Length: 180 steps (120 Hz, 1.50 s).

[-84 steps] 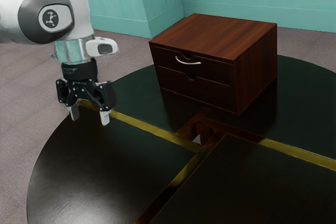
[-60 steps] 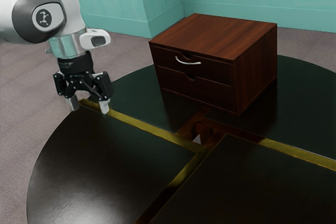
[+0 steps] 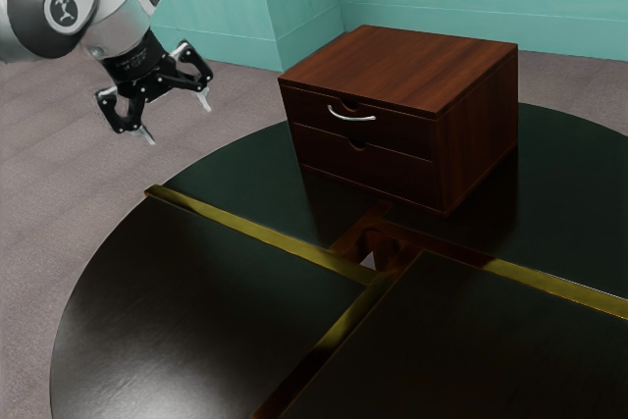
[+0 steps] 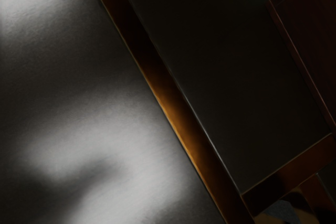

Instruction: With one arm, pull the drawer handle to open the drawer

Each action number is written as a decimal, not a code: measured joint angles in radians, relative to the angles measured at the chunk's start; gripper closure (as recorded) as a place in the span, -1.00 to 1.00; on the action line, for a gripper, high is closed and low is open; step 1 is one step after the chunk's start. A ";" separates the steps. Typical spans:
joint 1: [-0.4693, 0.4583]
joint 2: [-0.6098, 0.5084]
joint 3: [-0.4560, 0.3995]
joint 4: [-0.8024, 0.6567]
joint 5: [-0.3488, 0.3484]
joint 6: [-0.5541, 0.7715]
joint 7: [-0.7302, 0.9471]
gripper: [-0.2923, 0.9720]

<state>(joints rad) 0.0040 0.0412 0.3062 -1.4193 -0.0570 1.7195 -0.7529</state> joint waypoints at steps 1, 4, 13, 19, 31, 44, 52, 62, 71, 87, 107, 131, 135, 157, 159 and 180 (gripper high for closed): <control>0.004 0.007 0.000 0.000 -0.002 0.011 -0.010 -0.54; 0.015 0.023 -0.001 -0.001 -0.008 0.045 -0.039 -0.54; 0.027 0.100 -0.001 0.058 -0.028 0.125 -0.121 -0.54; 0.021 0.191 -0.006 0.176 -0.034 0.161 -0.170 -0.54; -0.001 0.303 -0.010 0.298 -0.045 0.203 -0.260 -0.54; -0.019 0.325 -0.012 0.316 -0.058 0.219 -0.358 -0.54; -0.022 0.346 -0.013 0.317 -0.060 0.226 -0.418 -0.54; -0.021 0.360 -0.013 0.316 -0.060 0.233 -0.486 -0.54; -0.033 0.366 -0.013 0.311 -0.061 0.239 -0.539 -0.54; -0.042 0.388 -0.013 0.310 -0.063 0.245 -0.620 -0.54; -0.043 0.424 -0.014 0.310 -0.067 0.249 -0.700 -0.54; 0.006 0.504 -0.076 0.427 -0.064 0.245 -0.769 -0.54; 0.026 0.518 -0.101 0.442 -0.063 0.244 -0.779 -0.54; 0.057 0.562 -0.134 0.484 -0.059 0.240 -0.822 -0.54; 0.058 0.565 -0.135 0.488 -0.059 0.239 -0.826 -0.54; 0.064 0.605 -0.139 0.546 -0.057 0.242 -0.855 -0.54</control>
<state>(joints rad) 0.0679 0.6463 0.1673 -0.8735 -0.1143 1.9618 -1.6082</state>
